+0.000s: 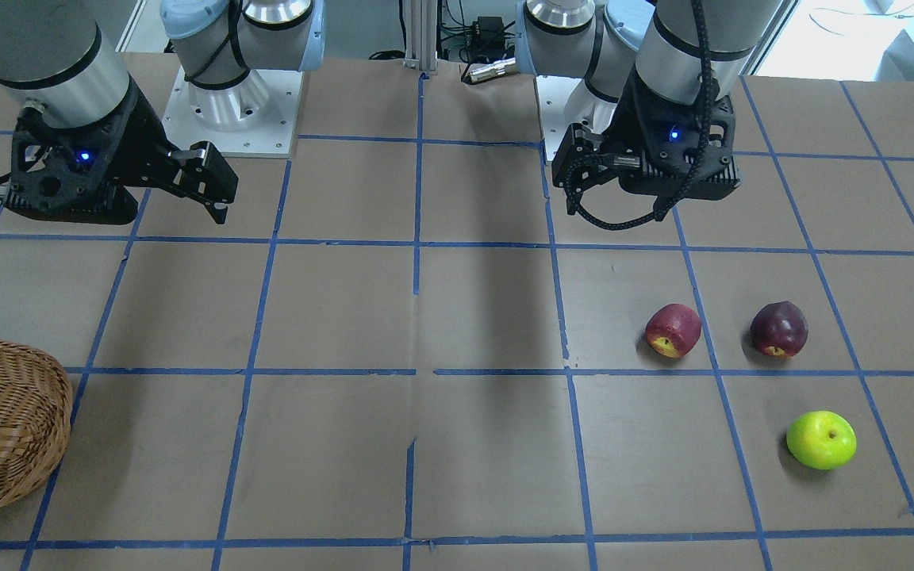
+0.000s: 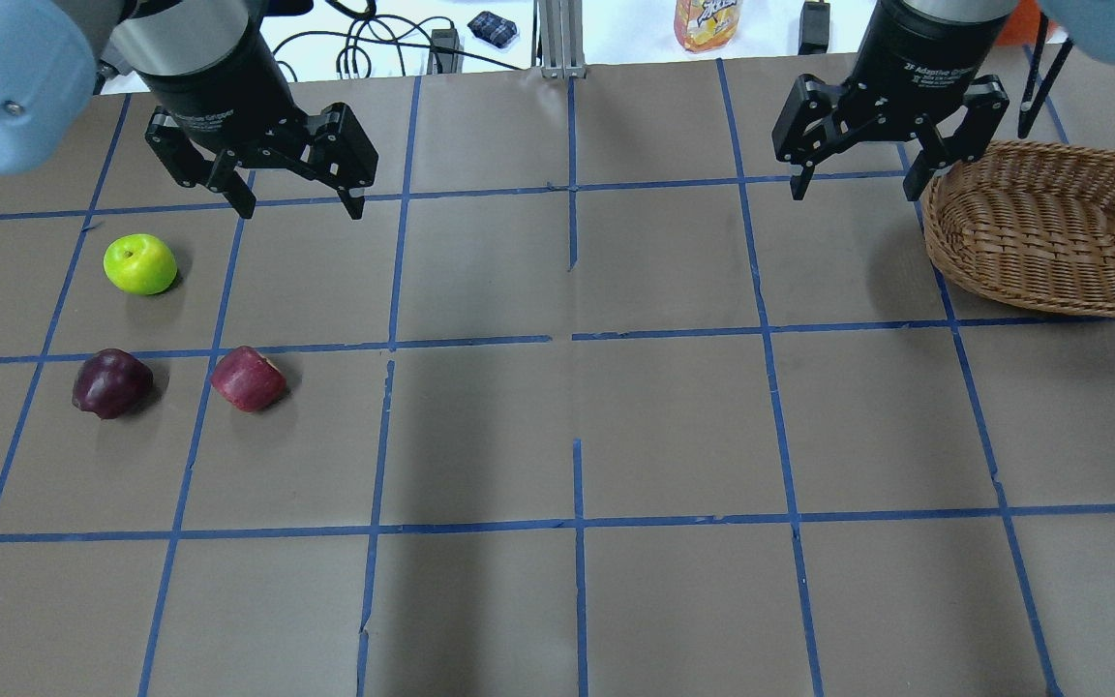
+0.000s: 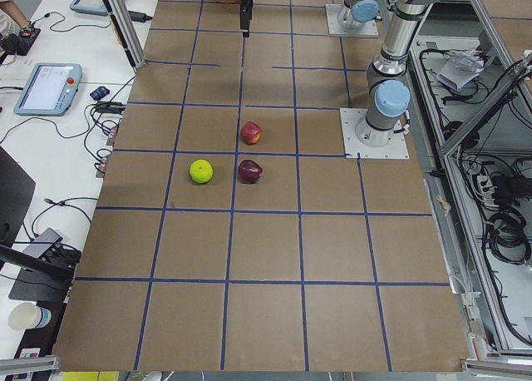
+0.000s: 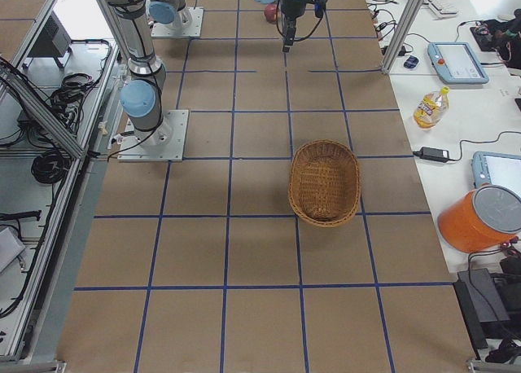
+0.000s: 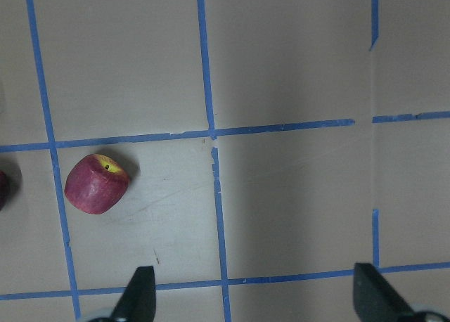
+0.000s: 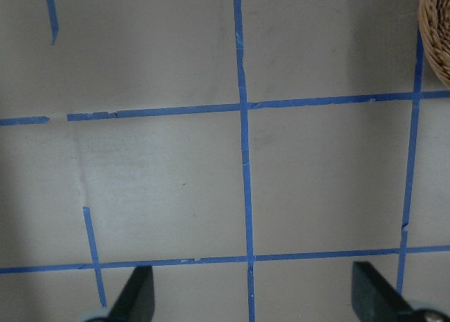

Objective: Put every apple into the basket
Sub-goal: 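Reach the left gripper down and grasp the red-yellow apple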

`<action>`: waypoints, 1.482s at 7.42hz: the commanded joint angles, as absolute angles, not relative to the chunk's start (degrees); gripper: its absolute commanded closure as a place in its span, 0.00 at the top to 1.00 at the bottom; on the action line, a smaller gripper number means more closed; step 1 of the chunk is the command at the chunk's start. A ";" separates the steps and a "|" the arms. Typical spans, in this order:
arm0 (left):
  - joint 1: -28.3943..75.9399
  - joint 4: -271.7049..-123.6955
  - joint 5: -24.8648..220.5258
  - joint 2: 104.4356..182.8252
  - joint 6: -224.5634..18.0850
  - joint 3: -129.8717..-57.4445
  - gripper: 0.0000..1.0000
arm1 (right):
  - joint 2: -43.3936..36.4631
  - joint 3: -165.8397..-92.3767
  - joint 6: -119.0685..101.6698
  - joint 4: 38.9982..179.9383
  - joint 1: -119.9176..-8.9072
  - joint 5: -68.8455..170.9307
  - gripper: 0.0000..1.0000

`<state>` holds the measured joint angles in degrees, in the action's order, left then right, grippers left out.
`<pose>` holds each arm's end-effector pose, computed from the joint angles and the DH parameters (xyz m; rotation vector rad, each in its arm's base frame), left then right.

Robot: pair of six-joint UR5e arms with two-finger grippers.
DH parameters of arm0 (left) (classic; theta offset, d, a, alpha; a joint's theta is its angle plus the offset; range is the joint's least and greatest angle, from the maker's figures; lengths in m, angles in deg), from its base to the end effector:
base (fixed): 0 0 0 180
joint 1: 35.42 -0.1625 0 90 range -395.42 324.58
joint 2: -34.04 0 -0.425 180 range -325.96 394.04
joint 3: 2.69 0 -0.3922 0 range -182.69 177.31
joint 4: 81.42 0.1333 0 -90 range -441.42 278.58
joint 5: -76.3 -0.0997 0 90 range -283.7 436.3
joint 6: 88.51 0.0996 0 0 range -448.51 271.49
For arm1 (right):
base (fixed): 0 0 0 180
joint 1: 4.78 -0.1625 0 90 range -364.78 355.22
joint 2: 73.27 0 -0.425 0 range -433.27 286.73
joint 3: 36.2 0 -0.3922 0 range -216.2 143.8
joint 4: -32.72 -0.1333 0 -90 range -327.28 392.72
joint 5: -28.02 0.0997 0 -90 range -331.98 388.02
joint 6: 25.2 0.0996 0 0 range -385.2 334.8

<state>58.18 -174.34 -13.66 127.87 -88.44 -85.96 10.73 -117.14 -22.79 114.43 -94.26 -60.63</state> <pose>-0.1657 -0.5104 0.5068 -0.1006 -3.1393 -0.0006 0.1309 -0.5275 0.4979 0.0813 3.1152 0.1429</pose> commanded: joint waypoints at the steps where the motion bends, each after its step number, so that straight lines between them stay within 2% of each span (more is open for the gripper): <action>1: 58.09 -174.32 -13.62 127.90 -88.25 -86.88 1.00 | 11.45 -117.24 -22.13 114.28 -94.60 -60.57 1.00; 3: 55.39 -174.06 -14.74 129.73 -87.45 -89.42 1.00 | 11.72 -117.94 -21.77 114.37 -94.60 -60.22 1.00; 5: 45.31 -170.31 -14.50 133.51 -74.29 -93.02 1.00 | 11.80 -117.94 -21.77 114.46 -94.43 -60.13 1.00; 8: 37.38 -150.65 -14.67 137.99 -56.05 -105.30 1.00 | 11.81 -117.94 -21.77 114.81 -94.43 -60.13 1.00; 10: 37.09 -138.53 -14.67 139.15 -54.50 -113.57 1.00 | 11.81 -117.94 -21.77 115.34 -94.43 -60.57 1.00; 11: 36.91 -136.72 -14.76 139.50 -54.41 -114.91 1.00 | 11.81 -117.94 -21.77 115.34 -94.34 -60.57 1.00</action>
<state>37.25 -141.35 -14.71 138.94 -55.15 -111.81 11.80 -117.94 -21.77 115.21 -94.41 -60.50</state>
